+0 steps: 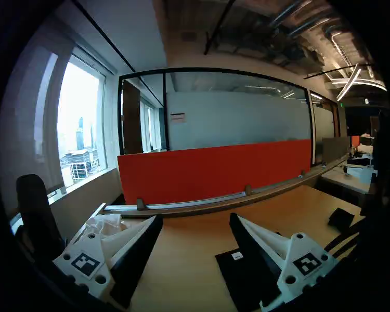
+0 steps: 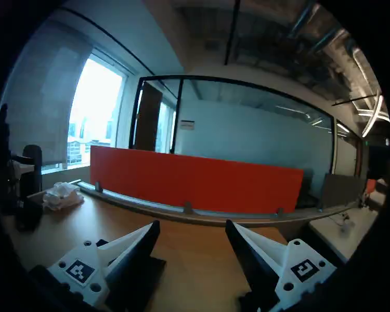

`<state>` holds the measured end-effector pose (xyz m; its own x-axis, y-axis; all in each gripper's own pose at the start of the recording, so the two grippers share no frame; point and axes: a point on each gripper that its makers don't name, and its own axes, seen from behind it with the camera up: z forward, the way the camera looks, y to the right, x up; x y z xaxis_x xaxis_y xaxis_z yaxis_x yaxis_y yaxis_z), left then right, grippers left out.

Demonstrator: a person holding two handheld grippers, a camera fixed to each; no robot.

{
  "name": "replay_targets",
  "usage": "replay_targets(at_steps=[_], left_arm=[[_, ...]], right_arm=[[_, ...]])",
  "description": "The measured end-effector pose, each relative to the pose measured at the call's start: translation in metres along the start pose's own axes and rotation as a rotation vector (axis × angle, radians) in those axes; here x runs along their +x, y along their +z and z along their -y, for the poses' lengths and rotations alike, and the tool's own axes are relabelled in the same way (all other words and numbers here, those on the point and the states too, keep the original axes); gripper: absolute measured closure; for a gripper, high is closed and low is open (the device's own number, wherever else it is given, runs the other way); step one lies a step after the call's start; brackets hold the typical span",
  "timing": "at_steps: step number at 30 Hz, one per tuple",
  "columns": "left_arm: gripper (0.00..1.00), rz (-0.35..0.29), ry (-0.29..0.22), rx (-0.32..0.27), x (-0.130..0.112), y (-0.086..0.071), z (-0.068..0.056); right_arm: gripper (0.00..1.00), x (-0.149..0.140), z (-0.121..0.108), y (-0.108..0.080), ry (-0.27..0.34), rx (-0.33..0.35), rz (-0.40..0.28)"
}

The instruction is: Fold towel

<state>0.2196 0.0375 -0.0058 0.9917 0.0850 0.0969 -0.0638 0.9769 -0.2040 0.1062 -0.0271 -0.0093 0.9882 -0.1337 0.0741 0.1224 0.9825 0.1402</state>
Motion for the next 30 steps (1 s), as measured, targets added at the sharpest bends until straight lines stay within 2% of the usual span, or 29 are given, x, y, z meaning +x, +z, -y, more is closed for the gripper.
replay_targets(at_steps=[8, 12, 21, 26, 30], left_arm=[[0.04, 0.057, 0.027, -0.122, -0.01, 0.002, -0.019], [0.04, 0.088, 0.049, -0.163, -0.019, 0.003, -0.025], [0.04, 0.135, 0.081, -0.254, -0.038, 0.005, -0.046], [0.04, 0.169, 0.112, -0.296, -0.057, 0.005, -0.057], [0.04, 0.197, 0.115, -0.319, -0.075, 0.005, -0.064]], right_arm=[[0.02, -0.005, 0.038, -0.001, -0.07, 0.178, 0.061], [0.01, -0.012, 0.053, -0.001, -0.097, 0.252, 0.095], [0.02, -0.027, 0.078, -0.001, -0.142, 0.361, 0.151], [0.02, -0.04, 0.089, 0.001, -0.148, 0.397, 0.181], [0.01, -0.052, 0.098, 0.001, -0.154, 0.421, 0.196]])
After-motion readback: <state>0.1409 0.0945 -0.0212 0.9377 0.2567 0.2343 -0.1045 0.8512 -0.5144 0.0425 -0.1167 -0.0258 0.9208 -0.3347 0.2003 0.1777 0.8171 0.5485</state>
